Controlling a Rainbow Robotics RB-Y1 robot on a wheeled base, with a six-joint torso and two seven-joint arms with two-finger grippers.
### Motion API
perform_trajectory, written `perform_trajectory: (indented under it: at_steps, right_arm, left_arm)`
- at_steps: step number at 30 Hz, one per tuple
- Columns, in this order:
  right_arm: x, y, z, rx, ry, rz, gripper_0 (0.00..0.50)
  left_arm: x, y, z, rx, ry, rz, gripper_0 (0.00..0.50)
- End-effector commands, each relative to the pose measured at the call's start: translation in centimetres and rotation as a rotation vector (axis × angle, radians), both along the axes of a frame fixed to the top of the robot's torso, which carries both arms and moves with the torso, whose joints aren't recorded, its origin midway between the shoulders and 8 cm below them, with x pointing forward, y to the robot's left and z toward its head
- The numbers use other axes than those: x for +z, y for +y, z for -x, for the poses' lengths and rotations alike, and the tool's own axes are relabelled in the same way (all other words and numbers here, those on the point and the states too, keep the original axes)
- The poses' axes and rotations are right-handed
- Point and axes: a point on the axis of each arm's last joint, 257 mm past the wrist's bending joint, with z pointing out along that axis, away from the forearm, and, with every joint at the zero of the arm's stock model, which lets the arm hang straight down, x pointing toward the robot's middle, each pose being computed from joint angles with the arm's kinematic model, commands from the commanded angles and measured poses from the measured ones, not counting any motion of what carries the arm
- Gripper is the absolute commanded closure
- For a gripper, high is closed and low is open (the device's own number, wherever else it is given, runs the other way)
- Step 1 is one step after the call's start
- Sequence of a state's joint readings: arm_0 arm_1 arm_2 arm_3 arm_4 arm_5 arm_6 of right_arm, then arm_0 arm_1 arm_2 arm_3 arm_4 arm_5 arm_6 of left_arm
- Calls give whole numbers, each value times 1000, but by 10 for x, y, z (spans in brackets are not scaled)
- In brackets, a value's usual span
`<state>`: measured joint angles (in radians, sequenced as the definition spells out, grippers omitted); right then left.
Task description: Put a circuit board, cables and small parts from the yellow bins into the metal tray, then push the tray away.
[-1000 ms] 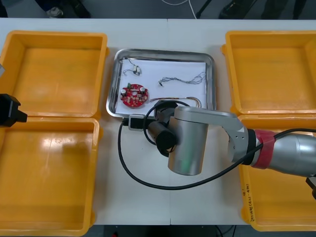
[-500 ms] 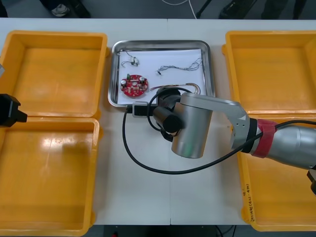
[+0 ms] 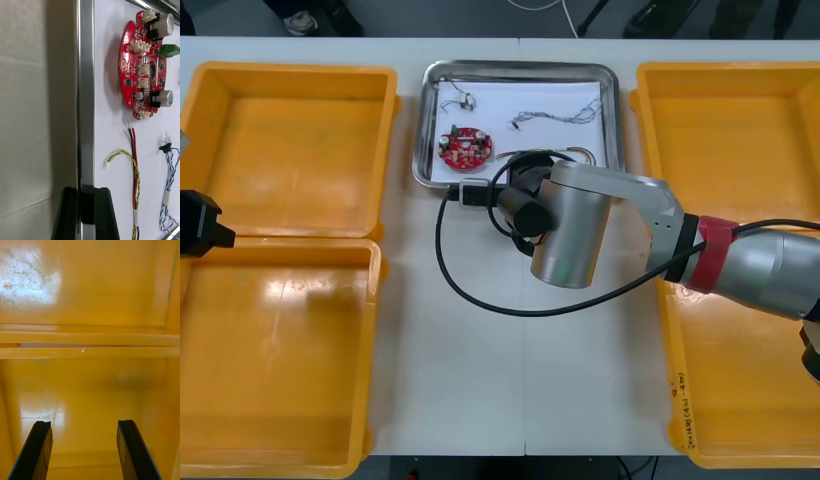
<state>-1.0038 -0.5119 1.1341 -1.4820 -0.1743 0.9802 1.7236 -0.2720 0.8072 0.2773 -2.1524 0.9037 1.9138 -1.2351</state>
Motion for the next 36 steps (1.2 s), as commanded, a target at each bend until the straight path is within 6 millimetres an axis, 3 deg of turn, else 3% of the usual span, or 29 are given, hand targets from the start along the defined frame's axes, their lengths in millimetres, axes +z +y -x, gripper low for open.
perform_trajectory:
  at_steps: [1,16,26,36]
  right_arm:
    - [53,23,-26,36,-88,-27,500]
    - [72,33,-57,48,-112,-75,500]
    - [84,38,-63,63,-135,-70,500]
    - [83,37,-66,68,-137,-70,500]
  left_arm:
    - [13,17,5,-43,-21,-79,0]
    - [13,17,5,-43,-21,-79,0]
    - [13,17,5,-43,-21,-79,0]
    - [13,17,5,-43,-21,-79,0]
